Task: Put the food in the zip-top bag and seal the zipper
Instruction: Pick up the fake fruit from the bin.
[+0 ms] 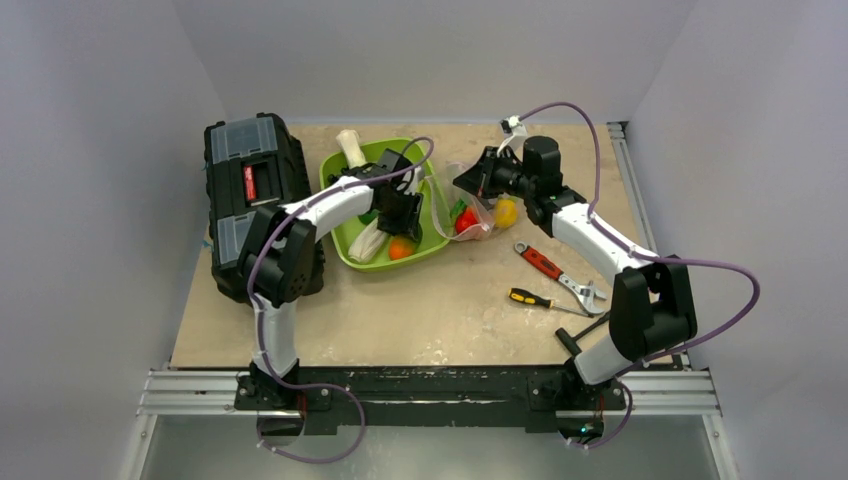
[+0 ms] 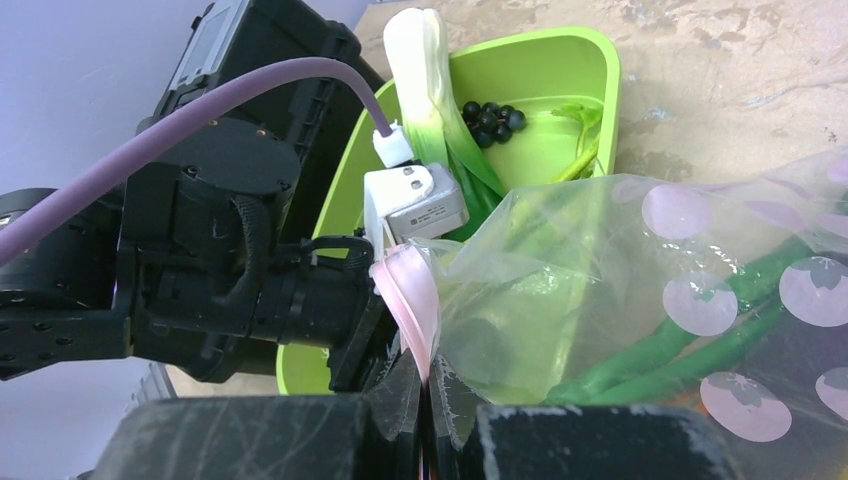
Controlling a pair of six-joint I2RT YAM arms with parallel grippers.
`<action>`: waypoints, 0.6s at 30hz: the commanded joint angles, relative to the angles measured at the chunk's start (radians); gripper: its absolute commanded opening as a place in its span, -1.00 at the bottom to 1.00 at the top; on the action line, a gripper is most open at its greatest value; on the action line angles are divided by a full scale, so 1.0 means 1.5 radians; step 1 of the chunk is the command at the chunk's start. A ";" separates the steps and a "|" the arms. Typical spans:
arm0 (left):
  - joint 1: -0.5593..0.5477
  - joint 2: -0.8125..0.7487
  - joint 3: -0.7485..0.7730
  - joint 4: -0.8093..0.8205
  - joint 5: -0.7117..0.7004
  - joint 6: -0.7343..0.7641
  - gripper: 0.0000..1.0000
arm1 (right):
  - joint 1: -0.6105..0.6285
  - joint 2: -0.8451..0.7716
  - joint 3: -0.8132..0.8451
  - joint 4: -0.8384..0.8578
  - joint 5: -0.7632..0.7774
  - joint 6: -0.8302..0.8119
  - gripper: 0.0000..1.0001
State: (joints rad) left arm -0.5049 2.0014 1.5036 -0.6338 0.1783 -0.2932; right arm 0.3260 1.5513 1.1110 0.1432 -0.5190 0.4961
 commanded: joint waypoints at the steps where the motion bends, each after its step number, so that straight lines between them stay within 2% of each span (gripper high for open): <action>1: 0.001 -0.029 -0.020 0.007 -0.012 0.007 -0.39 | -0.003 -0.008 0.002 0.032 -0.015 0.003 -1.00; 10: 0.001 -0.158 -0.088 0.040 -0.045 0.002 -0.82 | -0.004 -0.003 0.003 0.019 0.002 -0.012 -1.00; 18: 0.003 -0.255 -0.130 0.042 -0.058 -0.030 -1.00 | -0.004 0.013 0.000 0.039 -0.020 0.004 -1.00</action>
State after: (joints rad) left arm -0.5045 1.7233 1.3388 -0.5926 0.1146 -0.3038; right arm 0.3260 1.5528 1.1080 0.1486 -0.5198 0.4965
